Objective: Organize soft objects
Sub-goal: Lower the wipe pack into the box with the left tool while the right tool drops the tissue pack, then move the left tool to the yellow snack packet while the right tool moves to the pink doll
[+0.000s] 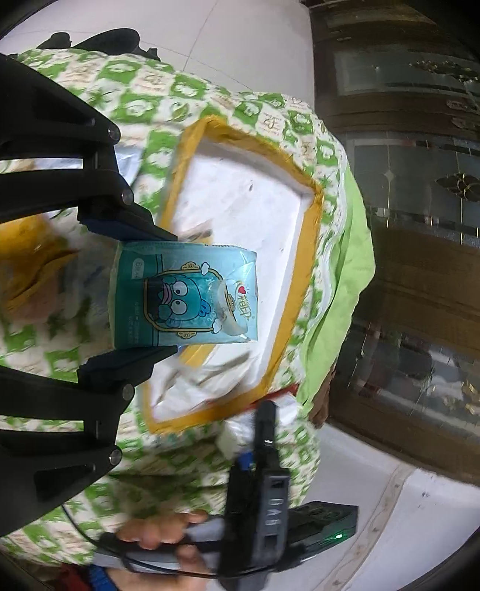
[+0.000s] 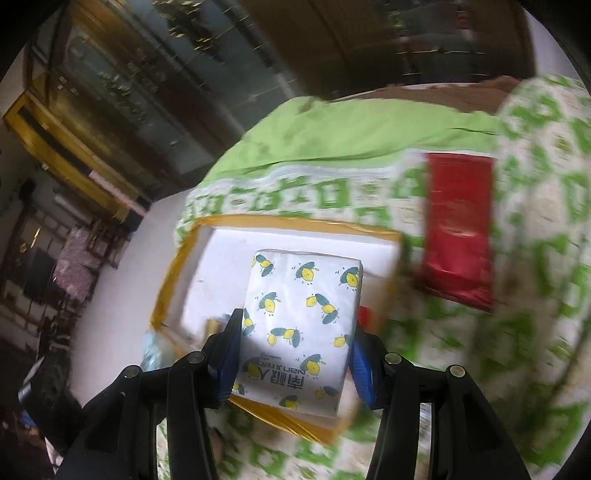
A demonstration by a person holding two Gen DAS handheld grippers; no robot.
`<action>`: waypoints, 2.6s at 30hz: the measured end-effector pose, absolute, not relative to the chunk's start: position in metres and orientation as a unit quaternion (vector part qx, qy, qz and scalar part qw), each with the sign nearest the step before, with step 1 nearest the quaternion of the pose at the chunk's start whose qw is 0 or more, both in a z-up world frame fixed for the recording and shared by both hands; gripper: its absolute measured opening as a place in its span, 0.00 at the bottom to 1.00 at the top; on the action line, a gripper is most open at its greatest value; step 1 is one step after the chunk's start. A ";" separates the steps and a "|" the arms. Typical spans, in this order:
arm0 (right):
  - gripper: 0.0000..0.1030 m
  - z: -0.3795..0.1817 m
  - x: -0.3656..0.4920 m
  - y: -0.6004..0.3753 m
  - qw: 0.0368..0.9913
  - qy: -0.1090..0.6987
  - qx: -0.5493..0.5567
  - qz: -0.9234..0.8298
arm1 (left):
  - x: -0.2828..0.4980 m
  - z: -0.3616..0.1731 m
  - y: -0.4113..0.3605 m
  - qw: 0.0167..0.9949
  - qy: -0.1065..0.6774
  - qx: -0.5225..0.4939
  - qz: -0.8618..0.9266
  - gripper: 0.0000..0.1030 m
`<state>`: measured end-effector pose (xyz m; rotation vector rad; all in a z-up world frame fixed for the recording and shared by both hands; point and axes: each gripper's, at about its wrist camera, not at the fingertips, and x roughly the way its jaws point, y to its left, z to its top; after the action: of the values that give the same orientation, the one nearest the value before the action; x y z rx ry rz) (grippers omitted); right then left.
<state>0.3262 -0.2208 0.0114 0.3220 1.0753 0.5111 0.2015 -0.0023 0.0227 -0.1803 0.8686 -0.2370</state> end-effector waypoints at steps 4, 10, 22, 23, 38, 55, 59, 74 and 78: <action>0.53 -0.002 0.337 -0.184 0.811 0.509 0.116 0.262 | 0.222 0.022 0.011 0.895 0.421 -0.103 -0.102 0.48; 0.53 -0.016 0.357 -0.153 0.811 0.507 0.085 0.278 | 0.251 0.015 0.021 0.893 0.429 -0.103 -0.088 0.48; 0.60 -0.039 0.375 -0.150 0.829 0.504 0.051 0.238 | 0.270 -0.015 0.015 0.884 0.454 -0.080 -0.075 0.56; 0.63 -0.038 0.375 -0.151 0.829 0.502 0.055 0.239 | 0.270 -0.014 0.015 0.885 0.452 -0.084 -0.077 0.60; 0.86 -0.005 0.319 -0.187 0.844 0.458 0.141 0.240 | 0.182 0.018 0.033 0.911 0.385 -0.136 -0.055 0.96; 0.91 -0.002 0.237 -0.200 0.850 0.442 0.121 0.259 | 0.100 -0.002 0.044 0.915 0.376 -0.147 -0.024 0.97; 0.91 -0.003 0.227 -0.200 0.853 0.440 0.112 0.258 | 0.093 -0.006 0.050 0.911 0.377 -0.165 -0.026 0.97; 0.80 -0.014 0.210 -0.177 0.826 0.463 0.081 0.312 | 0.085 -0.011 0.022 0.911 0.398 -0.096 -0.058 0.97; 0.73 -0.031 0.215 -0.169 0.800 0.496 0.107 0.321 | 0.093 -0.021 0.014 0.905 0.415 -0.071 -0.058 0.97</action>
<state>0.2147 -0.1691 -0.0306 0.2285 1.0647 0.6888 0.0926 0.0145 -0.0210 -0.1457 0.8563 -0.1193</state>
